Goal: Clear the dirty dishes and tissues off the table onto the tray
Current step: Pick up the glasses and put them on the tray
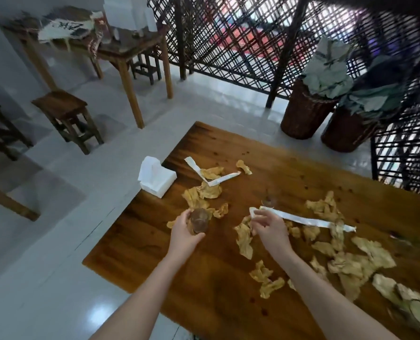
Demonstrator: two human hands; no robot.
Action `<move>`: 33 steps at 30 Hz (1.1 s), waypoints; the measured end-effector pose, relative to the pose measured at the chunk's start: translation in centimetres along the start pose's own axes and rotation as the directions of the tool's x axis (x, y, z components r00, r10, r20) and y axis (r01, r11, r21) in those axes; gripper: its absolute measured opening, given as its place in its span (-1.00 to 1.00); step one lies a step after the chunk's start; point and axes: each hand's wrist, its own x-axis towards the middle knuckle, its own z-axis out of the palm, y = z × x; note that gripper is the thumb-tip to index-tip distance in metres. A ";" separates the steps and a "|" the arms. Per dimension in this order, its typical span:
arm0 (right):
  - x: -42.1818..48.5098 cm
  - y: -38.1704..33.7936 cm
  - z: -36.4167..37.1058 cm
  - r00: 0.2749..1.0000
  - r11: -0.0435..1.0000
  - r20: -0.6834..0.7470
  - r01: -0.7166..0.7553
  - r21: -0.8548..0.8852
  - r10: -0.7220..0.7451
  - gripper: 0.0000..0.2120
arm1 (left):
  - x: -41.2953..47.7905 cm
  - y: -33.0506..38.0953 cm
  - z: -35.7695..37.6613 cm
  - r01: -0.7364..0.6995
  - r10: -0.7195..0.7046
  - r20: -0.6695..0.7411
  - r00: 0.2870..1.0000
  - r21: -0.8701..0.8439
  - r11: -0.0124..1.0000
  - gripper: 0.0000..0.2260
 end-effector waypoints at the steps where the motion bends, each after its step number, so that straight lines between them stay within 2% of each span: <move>1: 0.4 -0.1 0.0 1.000 1.000 -0.026 -0.016 0.012 0.016 -0.75 | 1.0 -0.1 0.1 -0.004 0.004 0.020 1.000 0.027 1.000 -0.29; 7: 1.7 0.9 -0.5 0.979 0.988 -0.137 -0.147 0.052 0.153 -0.77 | 4.8 -0.5 1.6 -0.039 0.022 0.110 0.994 0.159 0.987 -0.26; 10: 2.1 1.7 -1.3 0.962 0.973 -0.161 -0.210 0.093 0.222 -0.81 | 5.5 -0.4 1.9 -0.057 0.036 0.131 0.991 0.159 0.986 -0.32; 13: 2.6 2.4 -2.0 0.949 0.967 -0.195 -0.227 0.115 0.246 -0.80 | 5.8 0.1 1.8 -0.065 0.053 0.133 0.990 0.088 0.994 -0.32; 17: 4.1 2.9 -2.6 0.931 0.960 -0.233 -0.264 0.099 0.280 -0.67 | 6.3 2.3 1.8 -0.116 0.119 0.108 0.987 -0.035 0.993 -0.39; 22: 6.6 3.0 -2.3 0.920 0.948 -0.228 -0.310 0.067 0.317 -0.36 | 7.6 5.3 1.7 -0.139 0.148 0.098 0.984 -0.094 0.986 -0.42; 26: 8.8 3.6 -1.7 0.918 0.933 -0.178 -0.336 0.125 0.355 -0.16 | 8.2 5.6 1.7 -0.158 0.167 0.070 0.983 -0.122 0.980 -0.44; 29: 10.4 4.4 -0.9 0.917 0.924 -0.152 -0.344 0.165 0.368 -0.14 | 8.6 5.1 1.6 -0.162 0.171 0.065 0.983 -0.126 0.979 -0.45; 33: 11.7 5.3 0.1 0.909 0.920 -0.190 -0.330 0.212 0.370 -0.19 | 9.0 4.5 1.4 -0.148 0.157 0.067 0.985 -0.122 0.981 -0.43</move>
